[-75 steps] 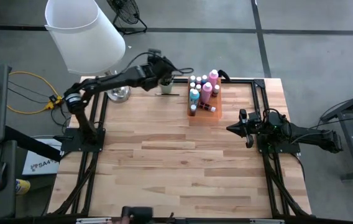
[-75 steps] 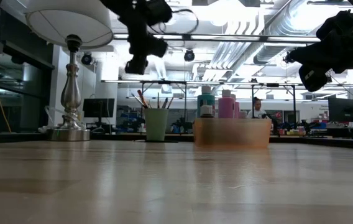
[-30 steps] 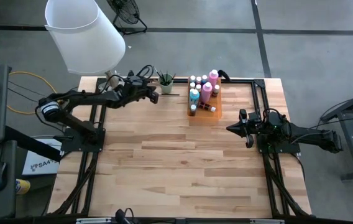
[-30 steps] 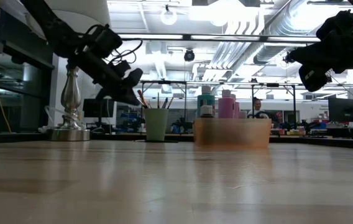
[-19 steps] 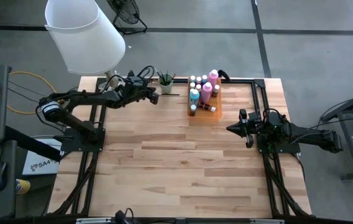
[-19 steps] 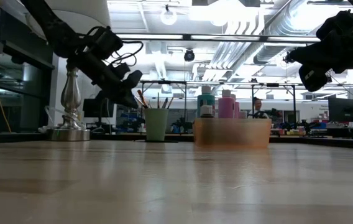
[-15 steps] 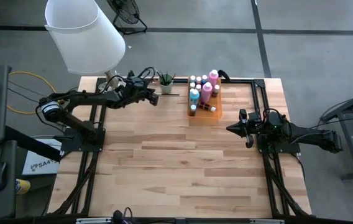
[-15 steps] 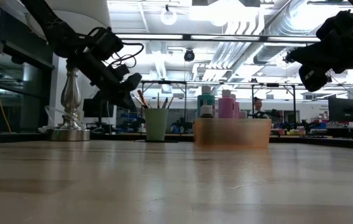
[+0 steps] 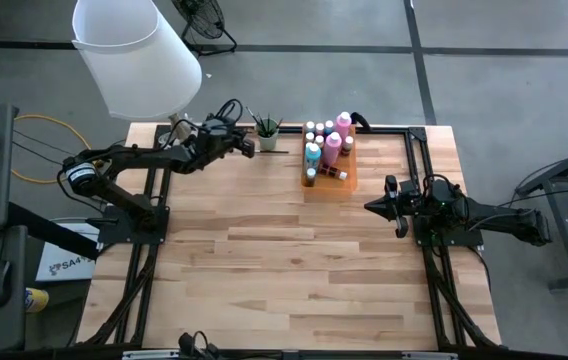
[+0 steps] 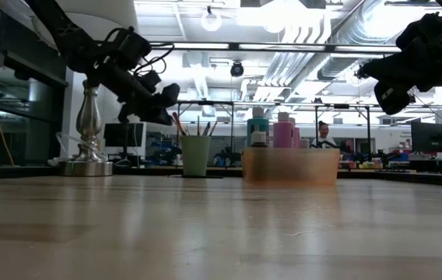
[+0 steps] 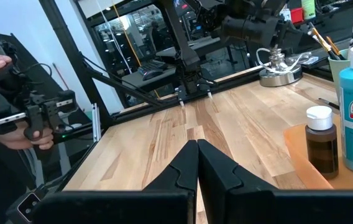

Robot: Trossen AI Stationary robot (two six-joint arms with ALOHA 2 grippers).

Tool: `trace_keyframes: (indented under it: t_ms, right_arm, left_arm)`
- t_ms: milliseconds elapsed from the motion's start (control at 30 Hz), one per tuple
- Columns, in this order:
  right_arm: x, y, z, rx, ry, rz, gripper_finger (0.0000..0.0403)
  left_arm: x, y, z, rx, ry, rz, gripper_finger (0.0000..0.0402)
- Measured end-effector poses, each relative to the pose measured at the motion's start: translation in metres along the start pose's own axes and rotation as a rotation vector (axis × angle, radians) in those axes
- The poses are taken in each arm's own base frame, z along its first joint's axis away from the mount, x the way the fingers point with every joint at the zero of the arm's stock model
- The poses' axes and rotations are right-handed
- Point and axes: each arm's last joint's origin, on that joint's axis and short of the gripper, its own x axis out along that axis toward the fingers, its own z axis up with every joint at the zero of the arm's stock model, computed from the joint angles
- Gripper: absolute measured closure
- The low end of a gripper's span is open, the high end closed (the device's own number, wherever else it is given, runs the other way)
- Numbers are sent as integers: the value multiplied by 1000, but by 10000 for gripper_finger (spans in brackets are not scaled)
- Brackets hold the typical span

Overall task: Pick & Place Paint Supplies
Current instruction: Put the black paint brush into the green cup

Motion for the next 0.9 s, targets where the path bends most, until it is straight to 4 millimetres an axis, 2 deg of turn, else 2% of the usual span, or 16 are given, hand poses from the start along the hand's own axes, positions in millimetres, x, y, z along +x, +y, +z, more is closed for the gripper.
trace_keyframes:
  t_ms: [133,433,567,733,900]
  right_arm:
    - [0,0,0,0,0,0,401]
    - [0,0,0,0,-1,0,401]
    - [0,0,0,0,0,0,401]
    - [0,0,0,0,0,0,401]
    - [0,0,0,0,0,0,401]
  left_arm:
    - [0,-2,2,1,-8,-43,401]
    - [0,1,-3,44,36,-2,401]
    - [2,9,-7,52,99,17,393]
    - [3,19,-14,70,227,-41,347]
    - [4,22,-21,236,308,-165,278]
